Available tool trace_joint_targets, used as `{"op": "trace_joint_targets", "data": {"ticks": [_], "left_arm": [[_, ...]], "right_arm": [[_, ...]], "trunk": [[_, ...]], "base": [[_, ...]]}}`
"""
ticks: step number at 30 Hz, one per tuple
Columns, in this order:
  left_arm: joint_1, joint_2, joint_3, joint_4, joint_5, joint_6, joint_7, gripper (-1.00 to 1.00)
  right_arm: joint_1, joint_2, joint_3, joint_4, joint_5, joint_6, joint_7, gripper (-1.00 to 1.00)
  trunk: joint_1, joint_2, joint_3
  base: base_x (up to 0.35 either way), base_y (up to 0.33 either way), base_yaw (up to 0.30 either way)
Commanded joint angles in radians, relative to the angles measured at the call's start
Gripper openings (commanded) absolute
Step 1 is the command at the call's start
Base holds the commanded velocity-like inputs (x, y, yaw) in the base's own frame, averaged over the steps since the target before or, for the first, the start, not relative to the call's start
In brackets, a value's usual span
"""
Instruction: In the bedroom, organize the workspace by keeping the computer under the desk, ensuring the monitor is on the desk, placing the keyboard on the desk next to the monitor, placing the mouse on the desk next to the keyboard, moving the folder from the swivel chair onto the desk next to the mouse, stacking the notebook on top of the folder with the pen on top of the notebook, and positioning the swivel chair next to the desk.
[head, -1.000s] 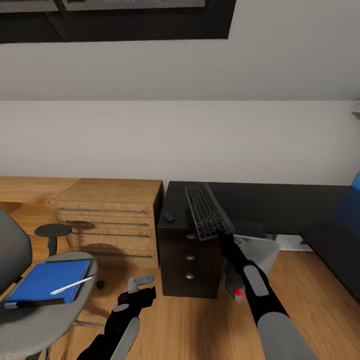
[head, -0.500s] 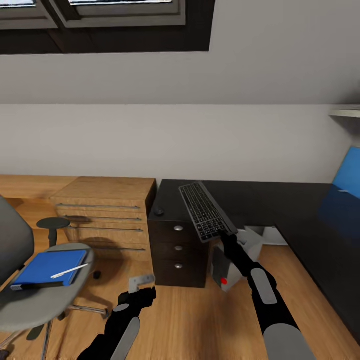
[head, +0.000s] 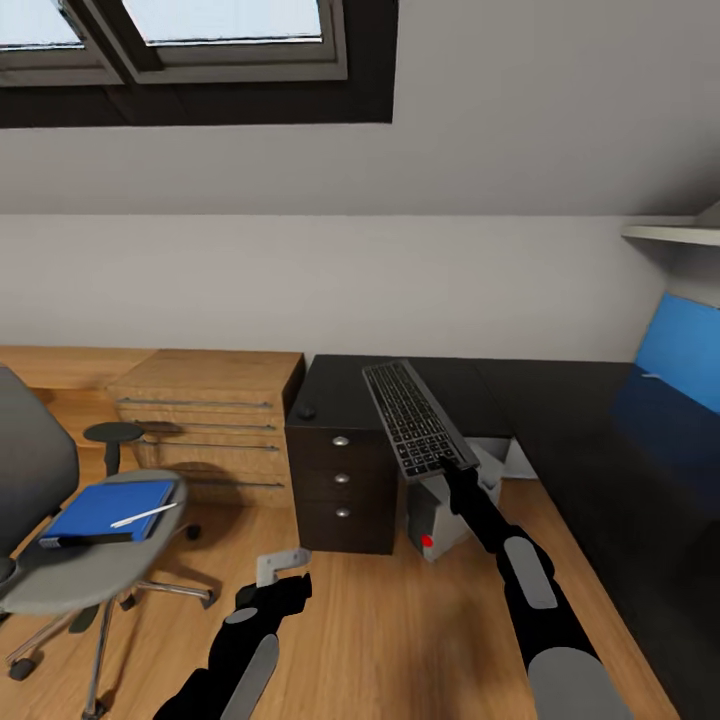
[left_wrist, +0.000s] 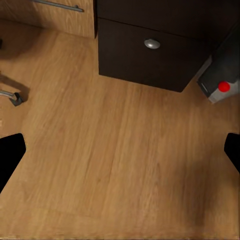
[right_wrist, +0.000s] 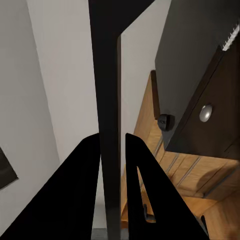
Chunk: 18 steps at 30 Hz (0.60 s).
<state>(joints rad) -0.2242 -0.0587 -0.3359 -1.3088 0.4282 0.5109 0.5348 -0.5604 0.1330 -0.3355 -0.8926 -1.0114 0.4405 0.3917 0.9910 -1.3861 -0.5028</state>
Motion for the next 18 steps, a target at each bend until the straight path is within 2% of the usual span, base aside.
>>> {"op": "trace_joint_targets", "data": {"ticks": [1, 18], "left_arm": [[-0.001, 0.0, -0.002, -0.001, 0.01, 0.001, 0.01, 1.0], [-0.001, 0.002, 0.001, -0.003, 0.012, 0.002, 0.01, 1.0]], "right_arm": [[-0.001, 0.001, -0.005, 0.0, -0.01, 0.01, 0.004, -1.0], [-0.001, -0.005, -0.005, 0.005, -0.012, 0.017, 0.004, -1.0]], "trunk": [[-0.005, 0.007, 0.002], [-0.07, 0.126, 0.055]], "base": [[-0.338, -0.008, 0.0], [-0.344, -0.01, 0.0]]}}
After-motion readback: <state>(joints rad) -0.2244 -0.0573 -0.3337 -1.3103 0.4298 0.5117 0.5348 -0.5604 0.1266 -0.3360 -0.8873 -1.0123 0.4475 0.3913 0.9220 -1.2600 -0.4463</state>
